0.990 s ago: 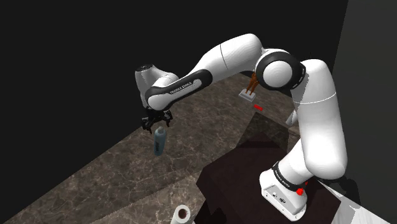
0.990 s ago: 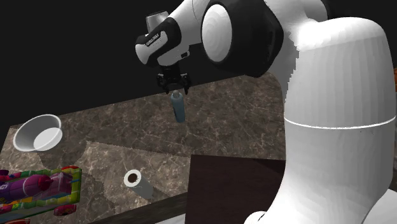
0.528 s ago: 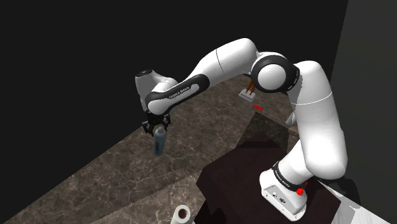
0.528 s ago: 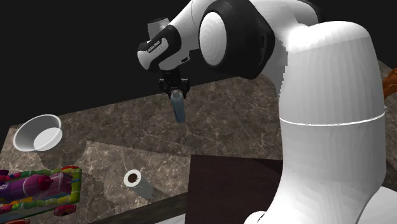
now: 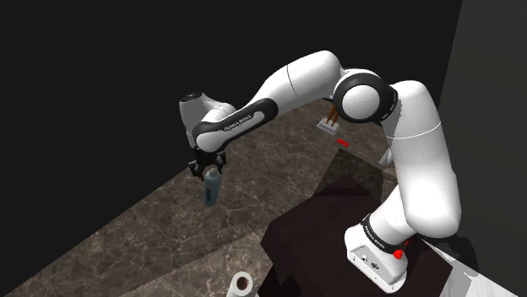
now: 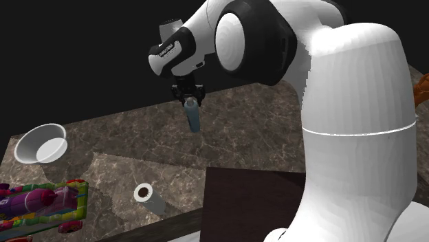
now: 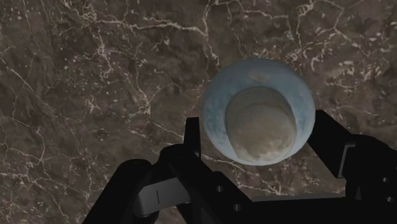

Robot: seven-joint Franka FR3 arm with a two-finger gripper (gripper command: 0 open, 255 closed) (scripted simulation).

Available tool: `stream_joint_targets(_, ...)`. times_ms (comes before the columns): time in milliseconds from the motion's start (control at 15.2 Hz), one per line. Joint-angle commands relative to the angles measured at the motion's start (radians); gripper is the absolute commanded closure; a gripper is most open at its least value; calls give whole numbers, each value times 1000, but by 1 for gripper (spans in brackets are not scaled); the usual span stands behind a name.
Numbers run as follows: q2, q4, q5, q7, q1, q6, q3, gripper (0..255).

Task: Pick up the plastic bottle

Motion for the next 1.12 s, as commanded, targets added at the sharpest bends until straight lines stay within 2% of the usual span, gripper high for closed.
stream_joint_targets(0, -9, -5, 2, -1, -2, -7, 1, 255)
stream_joint_targets(1056, -134, -10, 35, -18, -19, -123, 28, 255)
